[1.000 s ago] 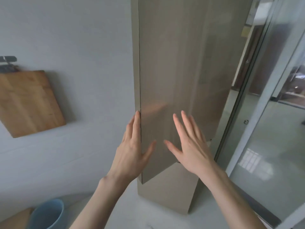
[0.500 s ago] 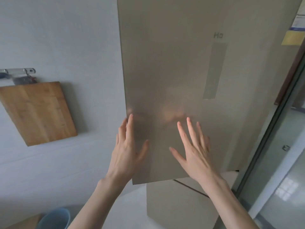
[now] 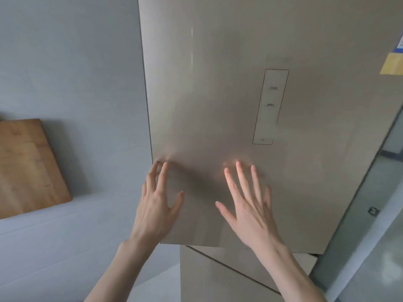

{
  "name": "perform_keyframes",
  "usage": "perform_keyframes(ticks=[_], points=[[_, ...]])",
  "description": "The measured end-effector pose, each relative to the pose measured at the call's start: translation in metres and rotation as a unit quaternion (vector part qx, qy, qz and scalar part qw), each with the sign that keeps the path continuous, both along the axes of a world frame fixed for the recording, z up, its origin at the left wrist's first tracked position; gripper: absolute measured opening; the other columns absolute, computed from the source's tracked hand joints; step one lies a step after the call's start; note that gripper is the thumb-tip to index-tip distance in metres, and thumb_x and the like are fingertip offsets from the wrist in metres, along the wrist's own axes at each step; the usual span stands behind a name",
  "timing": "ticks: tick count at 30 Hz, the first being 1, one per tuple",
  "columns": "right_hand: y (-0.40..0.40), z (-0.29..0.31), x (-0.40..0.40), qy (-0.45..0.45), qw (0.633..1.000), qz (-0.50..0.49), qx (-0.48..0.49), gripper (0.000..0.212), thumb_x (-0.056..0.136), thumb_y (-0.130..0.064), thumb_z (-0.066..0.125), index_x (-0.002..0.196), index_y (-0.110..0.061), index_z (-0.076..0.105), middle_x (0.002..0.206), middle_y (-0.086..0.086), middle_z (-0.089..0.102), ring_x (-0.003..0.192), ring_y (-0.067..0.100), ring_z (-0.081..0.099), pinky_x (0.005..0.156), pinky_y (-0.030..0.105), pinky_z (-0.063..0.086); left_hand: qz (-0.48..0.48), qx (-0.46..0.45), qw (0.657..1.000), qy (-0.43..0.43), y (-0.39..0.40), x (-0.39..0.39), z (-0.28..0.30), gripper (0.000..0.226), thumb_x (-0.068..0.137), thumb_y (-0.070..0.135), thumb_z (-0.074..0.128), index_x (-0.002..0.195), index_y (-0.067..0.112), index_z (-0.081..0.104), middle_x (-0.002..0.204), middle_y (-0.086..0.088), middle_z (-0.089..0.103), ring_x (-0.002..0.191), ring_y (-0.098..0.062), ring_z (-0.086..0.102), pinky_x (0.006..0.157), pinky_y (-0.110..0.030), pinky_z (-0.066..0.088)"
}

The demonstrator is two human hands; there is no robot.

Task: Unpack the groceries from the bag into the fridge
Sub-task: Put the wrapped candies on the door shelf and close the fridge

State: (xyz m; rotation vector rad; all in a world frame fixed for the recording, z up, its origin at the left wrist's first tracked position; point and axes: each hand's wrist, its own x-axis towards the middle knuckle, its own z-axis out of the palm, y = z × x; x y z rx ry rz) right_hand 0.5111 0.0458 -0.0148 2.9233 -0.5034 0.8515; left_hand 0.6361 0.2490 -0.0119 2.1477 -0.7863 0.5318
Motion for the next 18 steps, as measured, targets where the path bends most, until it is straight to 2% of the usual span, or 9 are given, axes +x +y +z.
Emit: perform_keyframes(ticks=[5, 11, 18], points=[[-0.013, -0.001, 0.028, -0.023, 0.998, -0.052, -0.013, 0.084, 0.098, -0.064, 0.038, 0.165, -0.028, 0.003, 0.173, -0.003, -0.004, 0.159, 0.033, -0.004, 0.11, 0.066, 0.037, -0.038, 0.015, 0.999, -0.022, -0.025, 0.044, -0.011, 0.085, 0.096, 0.039, 0.061, 0.163, 0.034, 0.009, 0.169, 0.007, 0.01, 0.142, -0.028, 0.037, 0.108, -0.044, 0.047], [-0.022, -0.011, 0.065, -0.052, 0.99, -0.131, -0.001, 0.08, 0.097, -0.062, 0.039, 0.165, -0.027, 0.014, 0.173, -0.002, 0.002, 0.159, 0.034, 0.001, 0.11, 0.067, 0.036, -0.092, 0.052, 0.992, -0.064, -0.051, 0.098, -0.026, 0.079, 0.098, 0.042, 0.056, 0.163, 0.028, 0.013, 0.171, 0.007, 0.007, 0.148, -0.023, 0.031, 0.114, -0.038, 0.041], [-0.035, -0.017, 0.098, -0.057, 0.979, -0.193, -0.021, 0.076, 0.097, -0.058, 0.041, 0.163, -0.025, 0.023, 0.173, 0.003, 0.008, 0.159, 0.035, 0.004, 0.111, 0.069, 0.033, -0.129, 0.084, 0.984, -0.086, -0.084, 0.146, -0.031, 0.078, 0.098, 0.041, 0.056, 0.163, 0.026, 0.015, 0.171, 0.001, 0.007, 0.151, -0.026, 0.028, 0.116, -0.041, 0.04]])
